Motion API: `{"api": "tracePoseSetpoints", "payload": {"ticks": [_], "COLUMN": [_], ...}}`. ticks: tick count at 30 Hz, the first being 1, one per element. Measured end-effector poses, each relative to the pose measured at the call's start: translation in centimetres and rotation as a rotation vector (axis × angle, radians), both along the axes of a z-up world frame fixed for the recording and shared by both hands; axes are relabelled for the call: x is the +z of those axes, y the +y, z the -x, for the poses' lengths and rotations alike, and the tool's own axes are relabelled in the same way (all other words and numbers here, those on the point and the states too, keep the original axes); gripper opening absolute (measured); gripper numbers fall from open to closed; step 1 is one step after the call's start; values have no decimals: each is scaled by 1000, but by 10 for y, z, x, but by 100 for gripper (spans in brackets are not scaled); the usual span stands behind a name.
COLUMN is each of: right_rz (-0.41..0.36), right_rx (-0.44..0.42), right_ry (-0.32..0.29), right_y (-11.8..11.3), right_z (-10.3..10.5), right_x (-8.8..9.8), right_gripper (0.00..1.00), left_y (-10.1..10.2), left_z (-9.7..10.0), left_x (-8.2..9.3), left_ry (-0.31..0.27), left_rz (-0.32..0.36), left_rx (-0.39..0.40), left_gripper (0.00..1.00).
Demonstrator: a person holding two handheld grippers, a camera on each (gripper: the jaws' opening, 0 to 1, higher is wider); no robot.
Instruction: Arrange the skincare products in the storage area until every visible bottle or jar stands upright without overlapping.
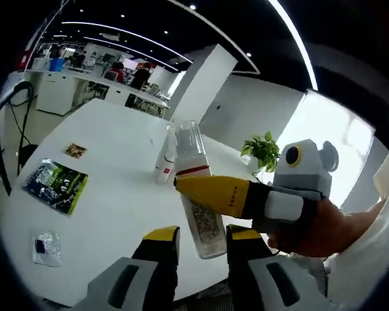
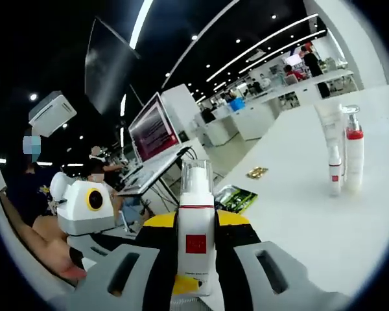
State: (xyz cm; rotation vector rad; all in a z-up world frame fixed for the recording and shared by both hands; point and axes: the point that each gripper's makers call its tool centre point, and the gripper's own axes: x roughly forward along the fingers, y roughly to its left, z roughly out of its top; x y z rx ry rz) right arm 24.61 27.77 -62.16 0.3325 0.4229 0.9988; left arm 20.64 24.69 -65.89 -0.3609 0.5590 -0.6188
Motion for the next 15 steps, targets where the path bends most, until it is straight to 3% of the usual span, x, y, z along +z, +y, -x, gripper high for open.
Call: {"api": "tracePoseSetpoints", "payload": {"ticks": [3,11,15], "right_rz": [27,38,30], "right_rx": [19,2,39], "right_ry": [-24,-34,-95], "right_y": [2,-5,-1], "right_z": [3,4,10], "right_x": [-1,0,10], "right_gripper": [19,18,18], "left_y": [2,2,-2], "left_z": [3,0,1], "left_x": [-2,-3,3], "left_ry": [-61,-76,-98], "left_rz": [-104,-117,-105], "left_rx": [-24,-21,-42], "left_gripper": [23,26,26]}}
